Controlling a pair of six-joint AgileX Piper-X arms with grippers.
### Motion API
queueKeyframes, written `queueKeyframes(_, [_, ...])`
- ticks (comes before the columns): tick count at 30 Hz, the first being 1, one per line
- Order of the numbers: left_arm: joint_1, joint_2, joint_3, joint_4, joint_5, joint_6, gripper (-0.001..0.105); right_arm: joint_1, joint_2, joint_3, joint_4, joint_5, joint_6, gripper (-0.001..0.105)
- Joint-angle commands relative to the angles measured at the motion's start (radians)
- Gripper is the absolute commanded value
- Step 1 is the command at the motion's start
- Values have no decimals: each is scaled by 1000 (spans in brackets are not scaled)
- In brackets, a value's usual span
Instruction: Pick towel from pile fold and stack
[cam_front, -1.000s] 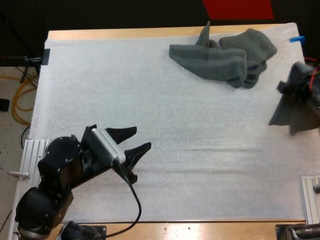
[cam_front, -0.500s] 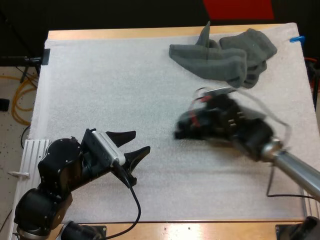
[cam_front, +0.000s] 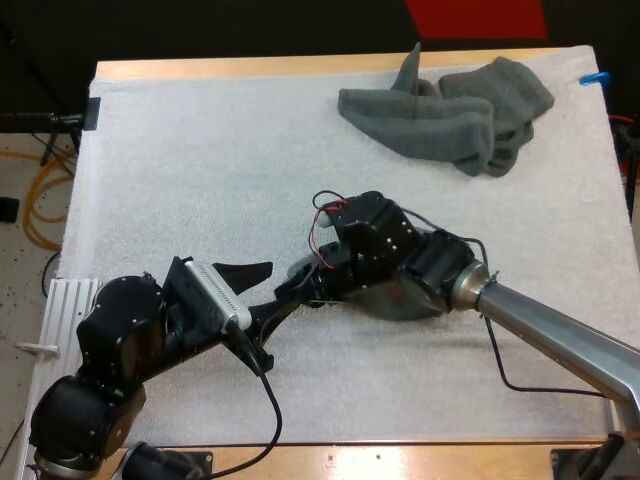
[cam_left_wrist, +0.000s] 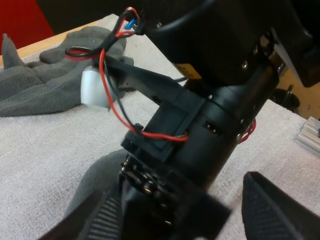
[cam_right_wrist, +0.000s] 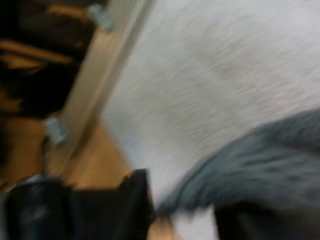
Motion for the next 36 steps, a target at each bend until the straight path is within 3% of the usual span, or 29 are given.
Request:
queueKeyframes(1, [-3,-3,-9,-9,7,-5,52,-1,-18,-13,11,-80,-5,76])
queueKeyframes(3, [-3,-3,-9,-9,7,-5,52,-1,-32,-13,38,-88,-16,83])
queueKeyframes(6, [-3,-3,-9,-9,7,-4,52,-2,-54,-13,97,-35,-44,80])
queueKeyframes(13, [-3,-3,-9,-9,4,12,52,-85,-69,-13,229,269,-102,79])
queueKeyframes(17, [-3,-3,-9,-9,0,13,52,-194,-69,-13,293,358,-154,79])
queueKeyframes(25, [-3,-3,-9,-9,0,15,52,-444,-64,97,307,364,-162,79])
queueKeyframes(30, [-3,-3,-7,-9,-2,15,52,-521,-64,207,253,351,-185,79])
queueKeyframes(32, [-3,-3,-2,3,-46,15,52,-529,-64,244,210,355,-194,79])
queueKeyframes(36, [-3,11,-2,96,-262,16,52,-529,-27,263,156,358,-199,79])
